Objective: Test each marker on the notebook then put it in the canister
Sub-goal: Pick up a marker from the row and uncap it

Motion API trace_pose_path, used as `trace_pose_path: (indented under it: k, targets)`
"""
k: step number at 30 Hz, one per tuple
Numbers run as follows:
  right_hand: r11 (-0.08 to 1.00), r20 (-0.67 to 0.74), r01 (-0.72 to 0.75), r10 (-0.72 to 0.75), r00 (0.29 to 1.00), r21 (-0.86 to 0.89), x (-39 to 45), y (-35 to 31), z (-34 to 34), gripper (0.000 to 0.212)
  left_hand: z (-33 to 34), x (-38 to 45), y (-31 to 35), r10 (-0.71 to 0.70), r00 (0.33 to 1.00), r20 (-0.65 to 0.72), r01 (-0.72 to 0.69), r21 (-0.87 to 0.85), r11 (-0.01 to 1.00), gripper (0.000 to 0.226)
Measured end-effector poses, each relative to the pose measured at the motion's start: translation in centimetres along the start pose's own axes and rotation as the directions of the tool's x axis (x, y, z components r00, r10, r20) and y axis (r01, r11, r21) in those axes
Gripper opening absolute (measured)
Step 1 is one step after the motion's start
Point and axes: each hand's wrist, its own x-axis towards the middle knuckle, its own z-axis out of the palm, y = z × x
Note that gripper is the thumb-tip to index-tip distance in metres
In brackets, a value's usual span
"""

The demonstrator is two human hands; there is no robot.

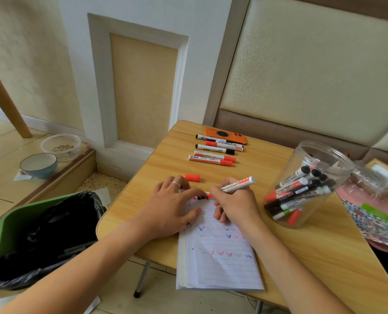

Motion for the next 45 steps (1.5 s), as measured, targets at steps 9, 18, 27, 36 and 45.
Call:
trace_pose_path:
  k: [9, 18, 27, 36, 45]
  targets:
    - [0.999, -0.028, -0.016, 0.015, 0.999, -0.027, -0.1, 0.0, -0.2, 0.011, -0.1, -0.1, 0.1, -0.012, 1.000, 0.007, 0.012, 0.001, 1.000, 0.062]
    - [1.000, -0.025, -0.011, 0.012, 1.000, 0.022, 0.1, 0.1, 0.0, 0.011, 0.0, -0.1, 0.0, -0.006, 1.000, -0.008, 0.006, -0.012, 1.000, 0.057]
    - [1.000, 0.006, 0.002, -0.001, 1.000, -0.018, -0.5, -0.2, 0.0, 0.015, 0.1, 0.2, -0.3, -0.016, 0.999, -0.045, 0.014, -0.034, 0.999, 0.055]
    - [0.999, -0.032, 0.008, -0.007, 0.999, 0.036, -0.5, 0.1, 0.1, 0.013, -0.2, 1.8, 0.0, -0.158, 0.955, -0.250, 0.106, -0.208, 0.972, 0.023]
    - [0.995, -0.032, 0.034, -0.031, 0.999, 0.095, -0.9, 0.4, 0.3, 0.017, 0.6, 5.2, -0.2, -0.326, 0.918, -0.227, 0.304, -0.130, 0.944, 0.031]
